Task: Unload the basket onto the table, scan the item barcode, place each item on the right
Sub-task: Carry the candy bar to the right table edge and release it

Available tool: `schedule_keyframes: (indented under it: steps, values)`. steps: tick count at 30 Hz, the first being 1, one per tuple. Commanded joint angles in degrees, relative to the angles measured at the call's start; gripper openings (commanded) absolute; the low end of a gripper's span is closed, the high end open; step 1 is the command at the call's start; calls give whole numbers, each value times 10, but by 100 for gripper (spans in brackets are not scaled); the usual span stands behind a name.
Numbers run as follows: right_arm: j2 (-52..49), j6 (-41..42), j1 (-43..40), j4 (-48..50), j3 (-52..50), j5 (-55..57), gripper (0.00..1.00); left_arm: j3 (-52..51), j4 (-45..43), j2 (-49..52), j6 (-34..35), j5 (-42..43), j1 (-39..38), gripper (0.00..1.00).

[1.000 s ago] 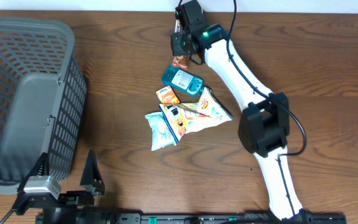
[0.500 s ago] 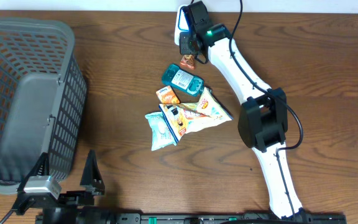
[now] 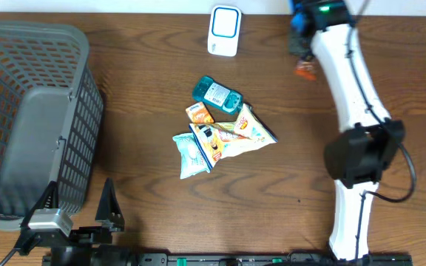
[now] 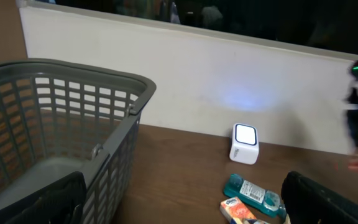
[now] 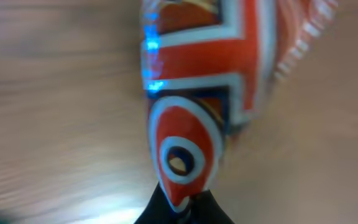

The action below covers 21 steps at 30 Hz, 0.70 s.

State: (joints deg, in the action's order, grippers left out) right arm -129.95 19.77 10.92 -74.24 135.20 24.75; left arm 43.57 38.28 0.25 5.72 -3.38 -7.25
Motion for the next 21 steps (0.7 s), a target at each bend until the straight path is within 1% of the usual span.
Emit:
schedule_keyframes:
  steps: [1,4,10,12,15,21]
  values:
    - [1,-2,-66,-41,2,168,1,-3,-4,-1,-9,-3,-1,98]
    - [-4,-1,-118,-49,-8,204,1,-3,-4,-1,-9,-3,-1,98]
    - [-5,-3,-228,-24,-58,197,1,-3,-4,-1,-9,-3,-1,98]
    - [-5,-29,-278,-11,-93,166,1,-3,-4,-1,-9,-3,-1,98]
    - [-5,-31,-338,18,-152,118,1,-3,-4,-1,-9,-3,-1,98]
    - [-5,-31,-407,65,-230,67,2,-3,-4,-1,-9,-3,-1,98]
